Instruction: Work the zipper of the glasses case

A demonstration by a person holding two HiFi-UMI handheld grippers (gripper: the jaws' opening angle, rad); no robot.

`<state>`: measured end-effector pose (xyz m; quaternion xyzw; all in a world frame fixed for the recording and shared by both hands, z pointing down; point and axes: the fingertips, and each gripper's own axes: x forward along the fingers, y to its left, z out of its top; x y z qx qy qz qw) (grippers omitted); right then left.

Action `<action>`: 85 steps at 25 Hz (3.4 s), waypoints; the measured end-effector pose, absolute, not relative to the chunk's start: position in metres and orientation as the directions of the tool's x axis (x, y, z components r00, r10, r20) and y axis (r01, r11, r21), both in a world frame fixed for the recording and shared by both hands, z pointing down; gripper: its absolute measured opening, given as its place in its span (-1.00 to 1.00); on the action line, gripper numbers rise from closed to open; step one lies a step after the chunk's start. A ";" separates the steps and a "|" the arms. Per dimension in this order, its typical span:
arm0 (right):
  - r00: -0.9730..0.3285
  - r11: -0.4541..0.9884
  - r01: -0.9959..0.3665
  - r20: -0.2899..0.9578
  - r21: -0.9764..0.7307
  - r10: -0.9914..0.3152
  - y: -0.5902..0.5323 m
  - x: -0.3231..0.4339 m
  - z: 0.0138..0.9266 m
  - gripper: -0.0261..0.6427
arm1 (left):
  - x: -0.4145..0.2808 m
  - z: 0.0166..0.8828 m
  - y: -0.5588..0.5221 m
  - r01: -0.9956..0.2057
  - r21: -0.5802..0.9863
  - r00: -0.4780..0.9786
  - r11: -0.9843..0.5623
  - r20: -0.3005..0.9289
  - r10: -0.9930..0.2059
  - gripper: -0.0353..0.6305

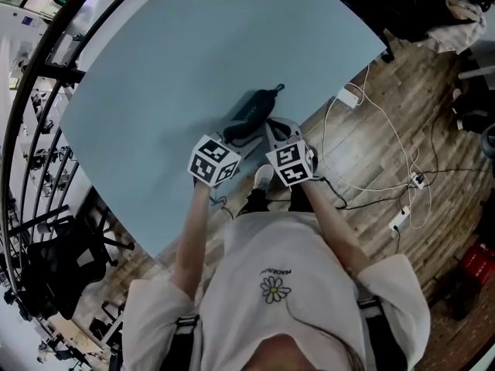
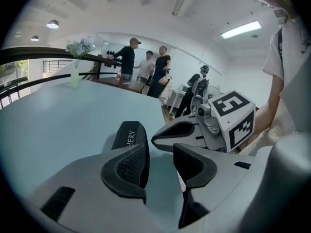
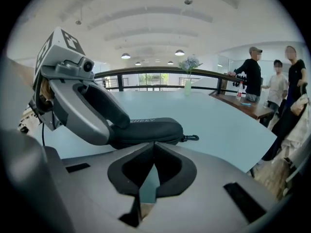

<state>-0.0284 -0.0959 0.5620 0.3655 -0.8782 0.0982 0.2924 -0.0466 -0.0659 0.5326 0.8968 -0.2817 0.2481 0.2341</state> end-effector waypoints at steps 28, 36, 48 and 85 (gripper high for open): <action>-0.553 0.926 0.272 0.830 0.260 -0.071 -0.144 -0.021 0.555 -0.83 | -0.046 0.555 -0.072 -0.819 0.074 0.435 -0.569 0.726 -0.533 -0.85; -0.464 0.889 0.430 0.883 0.156 0.069 -0.135 -0.038 0.553 -0.90 | -0.048 0.555 -0.073 -0.841 0.007 0.359 -0.541 0.756 -0.547 -0.85; -0.496 0.930 0.363 0.857 0.057 0.141 -0.106 -0.046 0.551 -0.90 | -0.092 0.558 -0.080 -0.873 -0.100 0.222 -0.477 0.789 -0.573 -0.85; -0.698 0.979 0.152 0.716 0.135 0.009 -0.070 -0.083 0.553 -0.90 | -0.099 0.538 -0.143 -0.875 -0.137 0.247 -0.465 0.699 -0.671 -0.84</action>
